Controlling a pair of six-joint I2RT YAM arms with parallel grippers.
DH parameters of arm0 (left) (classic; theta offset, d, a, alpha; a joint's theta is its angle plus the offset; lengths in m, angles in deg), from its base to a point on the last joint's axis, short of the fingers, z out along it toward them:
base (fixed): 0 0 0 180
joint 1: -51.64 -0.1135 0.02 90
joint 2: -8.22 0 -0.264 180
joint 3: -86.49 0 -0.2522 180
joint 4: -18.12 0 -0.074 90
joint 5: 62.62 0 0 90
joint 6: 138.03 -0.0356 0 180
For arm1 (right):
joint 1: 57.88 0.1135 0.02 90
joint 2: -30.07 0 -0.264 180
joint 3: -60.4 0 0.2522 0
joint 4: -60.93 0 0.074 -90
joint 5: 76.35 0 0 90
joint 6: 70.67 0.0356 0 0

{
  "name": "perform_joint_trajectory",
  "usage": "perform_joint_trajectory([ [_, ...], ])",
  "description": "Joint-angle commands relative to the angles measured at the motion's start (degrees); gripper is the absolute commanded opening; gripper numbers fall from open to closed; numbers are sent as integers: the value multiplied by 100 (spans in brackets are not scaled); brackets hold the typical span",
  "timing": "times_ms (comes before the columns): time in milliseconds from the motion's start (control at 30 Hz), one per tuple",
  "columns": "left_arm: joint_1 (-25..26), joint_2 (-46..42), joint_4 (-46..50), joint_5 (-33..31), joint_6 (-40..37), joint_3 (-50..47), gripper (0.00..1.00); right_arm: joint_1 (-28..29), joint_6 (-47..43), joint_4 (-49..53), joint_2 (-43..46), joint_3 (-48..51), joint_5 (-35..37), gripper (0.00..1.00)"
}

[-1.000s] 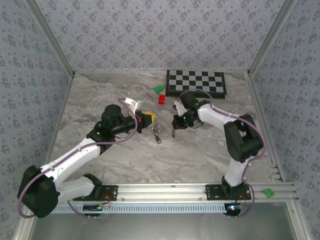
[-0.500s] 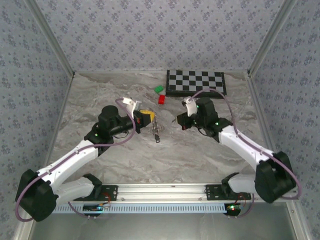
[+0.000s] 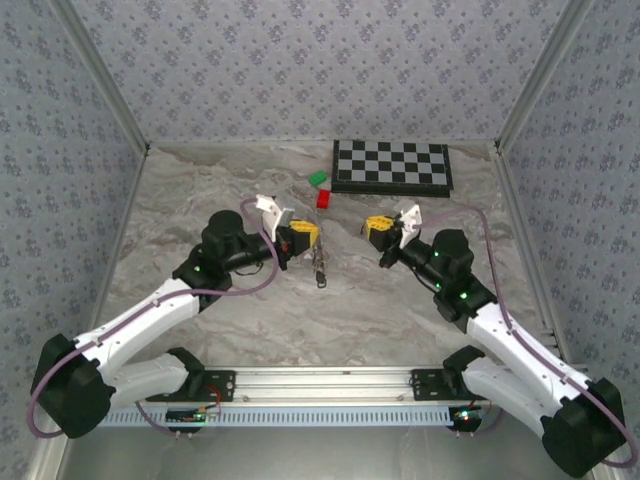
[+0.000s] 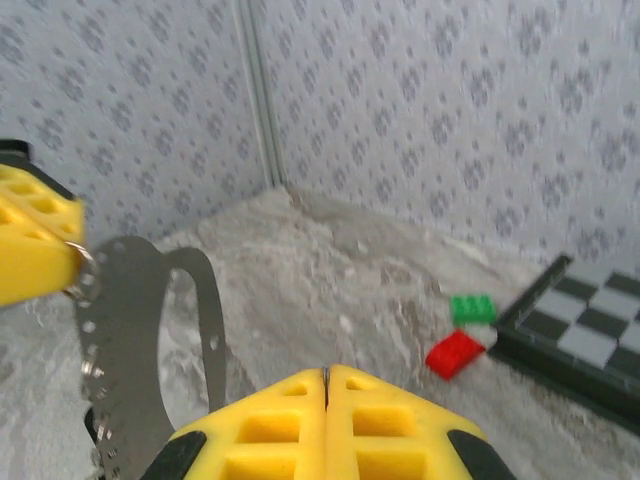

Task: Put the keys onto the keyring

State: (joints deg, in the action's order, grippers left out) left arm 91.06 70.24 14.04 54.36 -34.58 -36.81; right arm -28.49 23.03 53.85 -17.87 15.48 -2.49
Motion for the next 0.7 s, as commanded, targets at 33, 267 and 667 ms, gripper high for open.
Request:
perform_joint_trajectory([
  [33, 73, 131, -466, 396, -449, 377, 0, -18, -268, -727, 184, 31, -494, 0],
  [267, 95, 324, -649, 870, -824, 508, 0, -80, -395, -858, 161, -144, -1397, 0],
  [667, 67, 308, -550, 1051, -756, 697, 0, -78, -270, -205, -570, -1114, -2473, 0],
])
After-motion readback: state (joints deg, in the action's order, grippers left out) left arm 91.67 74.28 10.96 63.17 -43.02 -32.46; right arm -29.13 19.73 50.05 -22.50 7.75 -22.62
